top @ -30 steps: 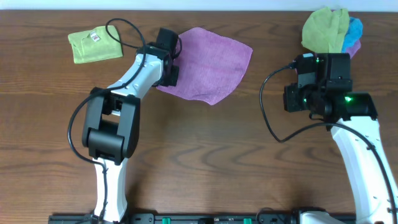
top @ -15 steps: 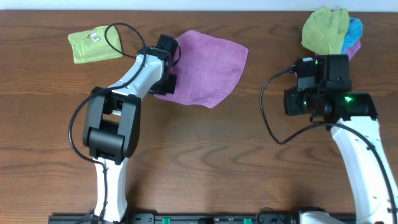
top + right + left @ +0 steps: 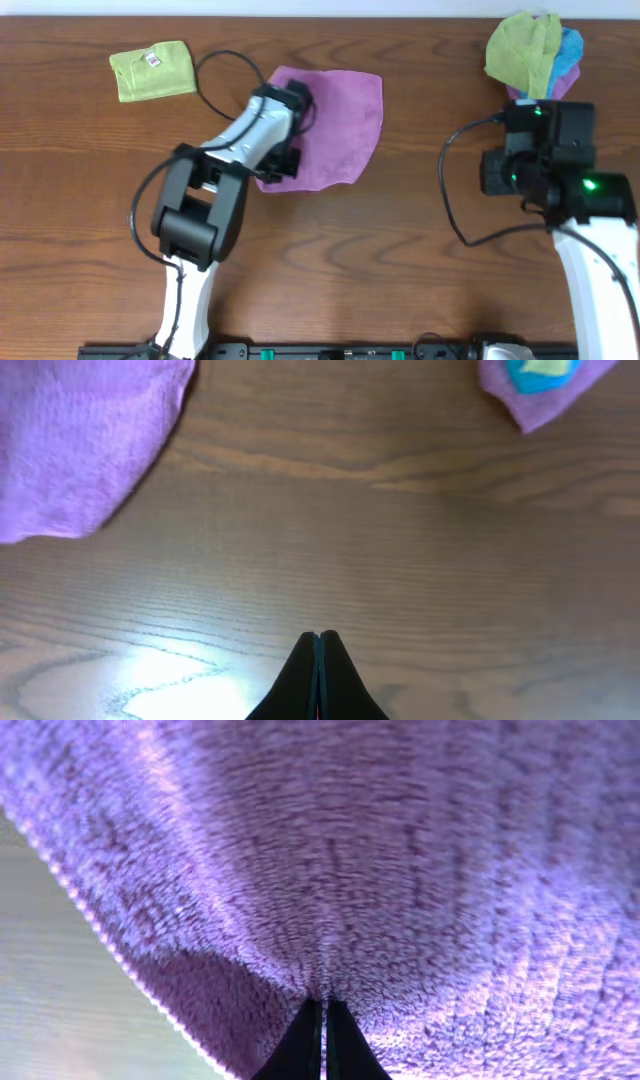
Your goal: Fold the cloth
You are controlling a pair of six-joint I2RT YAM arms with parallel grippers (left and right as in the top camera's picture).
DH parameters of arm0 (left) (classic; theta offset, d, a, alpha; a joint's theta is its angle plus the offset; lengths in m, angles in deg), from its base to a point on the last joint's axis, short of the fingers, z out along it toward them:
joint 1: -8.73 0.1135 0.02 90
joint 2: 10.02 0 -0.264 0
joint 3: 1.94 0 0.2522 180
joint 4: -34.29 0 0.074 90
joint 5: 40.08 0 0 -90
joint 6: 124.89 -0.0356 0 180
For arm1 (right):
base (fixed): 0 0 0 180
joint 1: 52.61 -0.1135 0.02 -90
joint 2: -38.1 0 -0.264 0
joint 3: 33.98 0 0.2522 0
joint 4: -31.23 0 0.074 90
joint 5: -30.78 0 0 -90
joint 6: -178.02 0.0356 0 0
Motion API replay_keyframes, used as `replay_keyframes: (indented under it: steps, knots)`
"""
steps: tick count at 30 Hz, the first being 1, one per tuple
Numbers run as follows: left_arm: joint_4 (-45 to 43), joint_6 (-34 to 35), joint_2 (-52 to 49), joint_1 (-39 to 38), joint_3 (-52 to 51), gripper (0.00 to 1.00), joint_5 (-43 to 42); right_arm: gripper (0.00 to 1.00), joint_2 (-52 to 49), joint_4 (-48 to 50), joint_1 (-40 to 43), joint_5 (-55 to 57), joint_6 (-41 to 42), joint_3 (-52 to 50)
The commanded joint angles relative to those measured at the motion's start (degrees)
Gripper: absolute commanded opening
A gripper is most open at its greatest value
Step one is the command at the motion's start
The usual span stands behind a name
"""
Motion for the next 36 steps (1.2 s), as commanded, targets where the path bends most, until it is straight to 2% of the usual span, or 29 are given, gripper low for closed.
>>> replay_keyframes:
  steps: [1, 9, 16, 23, 28, 33, 34, 36]
  knots:
    - [1.36, 3.28, -1.22, -2.82, -0.98, 0.06, 1.53, 0.01, 2.67, -0.42, 0.92, 0.79, 0.07, -0.02]
    - [0.74, 3.58, 3.13, -5.07, -3.82, 0.06, 1.88, 0.01, 6.47, -0.59, 0.94, 1.68, 0.04, -0.04]
    - [-8.87, 3.54, 18.38, -3.54, -20.00, 0.06, 1.92, 0.01, 7.72, -0.15, 0.92, 1.33, 0.04, -0.04]
    - [-14.86, 3.58, 28.04, -2.03, -30.49, 0.06, -0.72, 0.02, 7.72, 0.09, 0.87, -2.19, 0.02, -0.04]
    - [-19.26, 3.56, 29.44, -2.05, -31.43, 0.06, -3.02, 0.01, 6.86, 0.04, 0.87, -6.45, -0.02, -0.11]
    - [-25.97, 4.37, 30.51, -2.03, -31.43, 0.06, -5.01, 0.02, 2.49, 2.60, 0.87, -15.87, -1.95, -3.02]
    - [-26.67, 5.31, 30.51, -1.99, -31.43, 0.06, -5.01, 0.03, 1.46, 3.63, 0.87, -17.40, -1.92, -4.09]
    - [-28.06, 6.21, 30.51, -1.97, -31.43, 0.06, -5.57, 0.13, -0.94, 6.03, 0.87, -20.15, -1.90, -6.67]
